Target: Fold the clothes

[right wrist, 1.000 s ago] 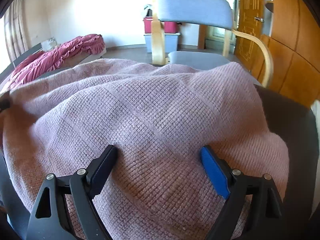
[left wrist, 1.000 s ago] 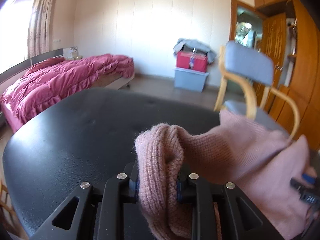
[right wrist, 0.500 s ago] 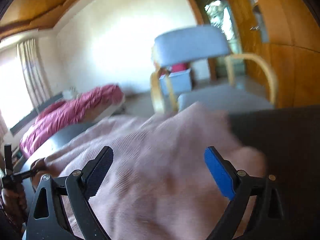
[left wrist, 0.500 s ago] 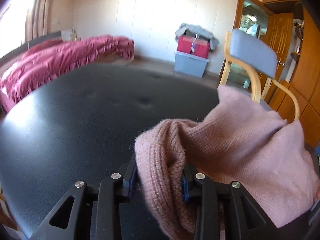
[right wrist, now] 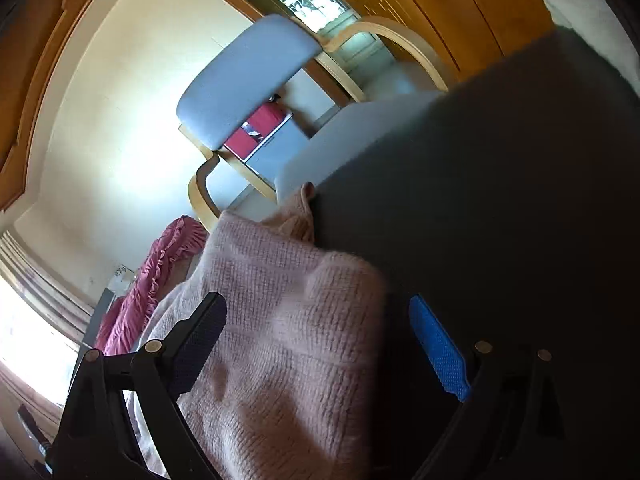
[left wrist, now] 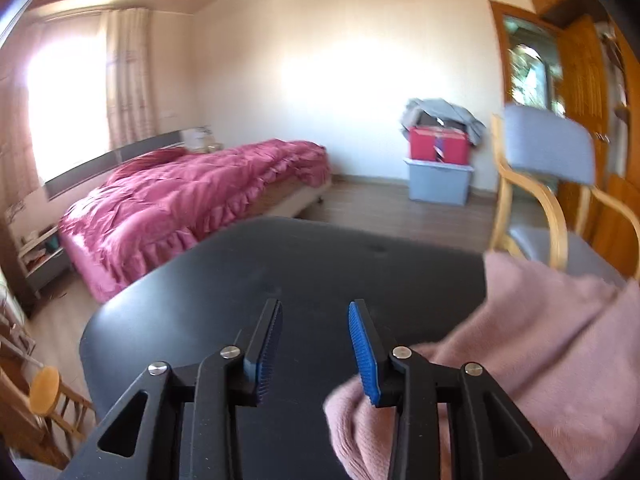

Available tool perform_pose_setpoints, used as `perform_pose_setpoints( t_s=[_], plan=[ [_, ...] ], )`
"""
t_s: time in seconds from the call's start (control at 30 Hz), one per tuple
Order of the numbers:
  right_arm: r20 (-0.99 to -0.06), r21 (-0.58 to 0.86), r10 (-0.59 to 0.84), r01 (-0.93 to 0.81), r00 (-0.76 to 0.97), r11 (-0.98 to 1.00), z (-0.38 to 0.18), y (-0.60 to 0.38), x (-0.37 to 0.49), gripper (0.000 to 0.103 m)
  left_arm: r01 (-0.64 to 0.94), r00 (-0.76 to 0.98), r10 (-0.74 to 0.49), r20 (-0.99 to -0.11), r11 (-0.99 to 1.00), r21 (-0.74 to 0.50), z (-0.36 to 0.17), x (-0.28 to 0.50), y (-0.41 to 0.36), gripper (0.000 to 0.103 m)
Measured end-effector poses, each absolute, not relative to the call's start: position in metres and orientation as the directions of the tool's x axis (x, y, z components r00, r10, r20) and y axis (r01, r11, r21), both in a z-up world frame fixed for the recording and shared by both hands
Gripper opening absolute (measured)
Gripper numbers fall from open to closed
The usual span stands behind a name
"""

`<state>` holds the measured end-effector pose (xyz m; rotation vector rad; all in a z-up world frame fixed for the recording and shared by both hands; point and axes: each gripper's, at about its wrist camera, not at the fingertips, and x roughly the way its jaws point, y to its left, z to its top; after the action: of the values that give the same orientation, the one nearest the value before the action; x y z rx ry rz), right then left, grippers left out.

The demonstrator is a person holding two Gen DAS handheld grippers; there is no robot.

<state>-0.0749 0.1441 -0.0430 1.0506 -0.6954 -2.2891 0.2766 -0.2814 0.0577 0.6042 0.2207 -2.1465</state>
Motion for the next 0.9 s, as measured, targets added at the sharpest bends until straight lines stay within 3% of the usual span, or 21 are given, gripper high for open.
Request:
perform_pose_setpoints(
  t_s=[0.23, 0.4, 0.57, 0.9],
  plan=[
    [-0.579, 0.561, -0.643, 0.328, -0.501, -0.760, -0.041, 0.115, -0.102, 0.092, 0.596, -0.575, -0.543, -0.612, -0.791, 0.141, 0.029, 0.180, -0.260, 0.035],
    [-0.542, 0.614, -0.701, 0.351, -0.464, -0.707, -0.045, 0.117, -0.114, 0.092, 0.472, -0.464, -0.442, -0.768, -0.857, 0.207, -0.032, 0.105, -0.232, 0.034],
    [-0.527, 0.632, -0.715, 0.352, -0.459, -0.691, -0.045, 0.122, -0.111, 0.093, 0.473, -0.487, -0.506, -0.713, -0.838, 0.271, -0.052, 0.112, -0.204, 0.030],
    [-0.440, 0.696, -0.760, 0.353, -0.478, -0.625, -0.041, 0.135, -0.107, 0.095, 0.447, -0.510, -0.360, -0.781, -0.887, 0.117, -0.030, 0.167, -0.164, 0.029]
  ],
)
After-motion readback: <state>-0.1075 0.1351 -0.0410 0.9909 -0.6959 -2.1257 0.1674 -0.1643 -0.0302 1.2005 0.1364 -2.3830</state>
